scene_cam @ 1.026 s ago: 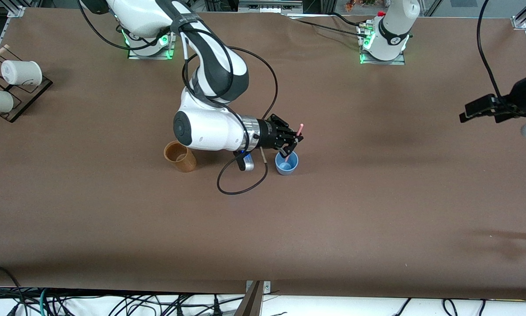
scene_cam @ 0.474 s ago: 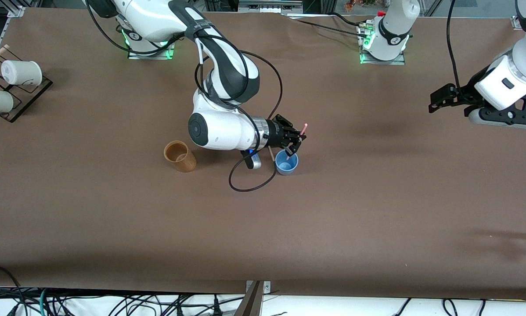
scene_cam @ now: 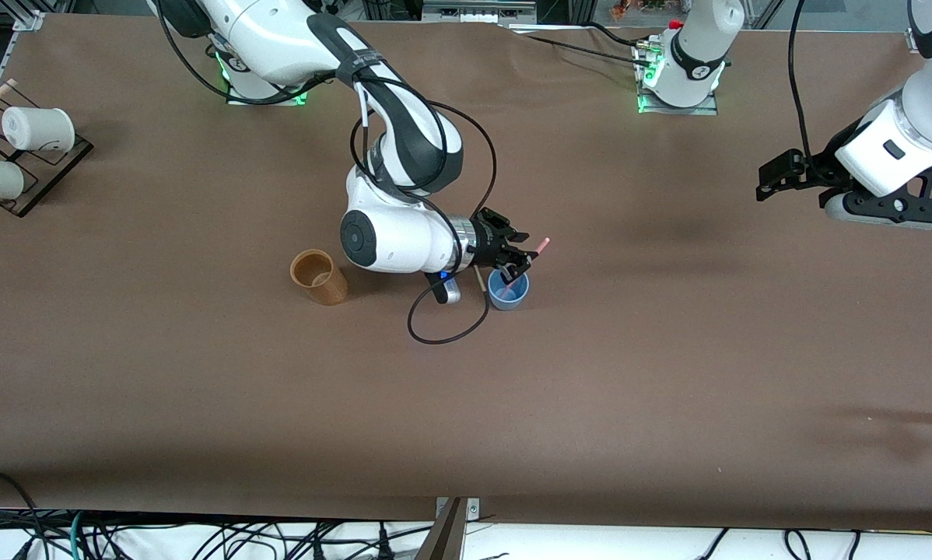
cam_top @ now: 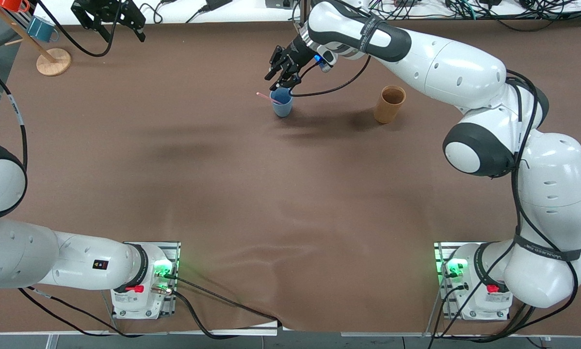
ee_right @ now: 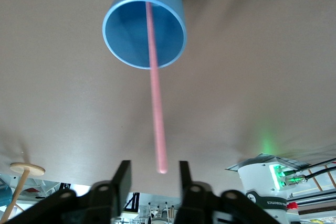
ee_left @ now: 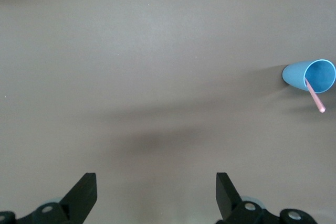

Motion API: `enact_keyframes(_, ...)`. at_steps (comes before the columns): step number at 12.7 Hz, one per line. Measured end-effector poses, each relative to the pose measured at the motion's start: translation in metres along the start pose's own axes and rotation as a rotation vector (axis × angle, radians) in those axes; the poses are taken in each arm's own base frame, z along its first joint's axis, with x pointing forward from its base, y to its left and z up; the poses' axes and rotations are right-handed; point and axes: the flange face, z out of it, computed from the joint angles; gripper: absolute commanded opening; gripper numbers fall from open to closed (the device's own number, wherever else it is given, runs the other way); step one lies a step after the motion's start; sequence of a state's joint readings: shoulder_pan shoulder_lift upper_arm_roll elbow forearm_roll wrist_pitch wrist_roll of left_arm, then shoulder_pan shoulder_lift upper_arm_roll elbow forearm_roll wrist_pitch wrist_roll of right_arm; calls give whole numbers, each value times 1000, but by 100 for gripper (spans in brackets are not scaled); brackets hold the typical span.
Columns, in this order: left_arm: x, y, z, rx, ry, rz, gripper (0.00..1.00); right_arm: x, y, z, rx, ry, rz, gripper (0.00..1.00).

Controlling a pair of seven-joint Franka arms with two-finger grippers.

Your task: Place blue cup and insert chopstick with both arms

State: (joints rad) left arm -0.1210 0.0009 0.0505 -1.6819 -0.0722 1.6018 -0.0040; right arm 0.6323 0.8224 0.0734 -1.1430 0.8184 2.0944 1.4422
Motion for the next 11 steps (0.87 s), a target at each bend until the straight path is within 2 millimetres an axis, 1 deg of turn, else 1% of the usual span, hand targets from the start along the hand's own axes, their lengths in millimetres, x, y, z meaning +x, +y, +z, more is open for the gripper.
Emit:
enact_keyframes(2,1,-3,0,1,-2,-5,100,-1,-2,-5,11,2,-4,100)
enact_keyframes(3,1,-4,1,1,-8,-8,100,-2,-5,-12,22,5,-7,100)
enact_keyframes(5,1,-9,2,0,-14,-16,100,1,-12,-34,44,45,-26,100)
enact_keyframes(7,1,-15,2,-1,-17,-26,100,4,-15,-71,27,130,-91,100)
enact_keyframes(9,0,-19,3,-1,-25,-32,100,3,-12,-111,-24,169,-217,100)
enact_keyframes(10,-1,-19,3,-2,-28,-33,100,5,-10,-132,-44,179,-274,100)
enact_keyframes(11,-2,-19,3,-2,-31,-33,100,12,-7,-151,-75,191,-321,100)
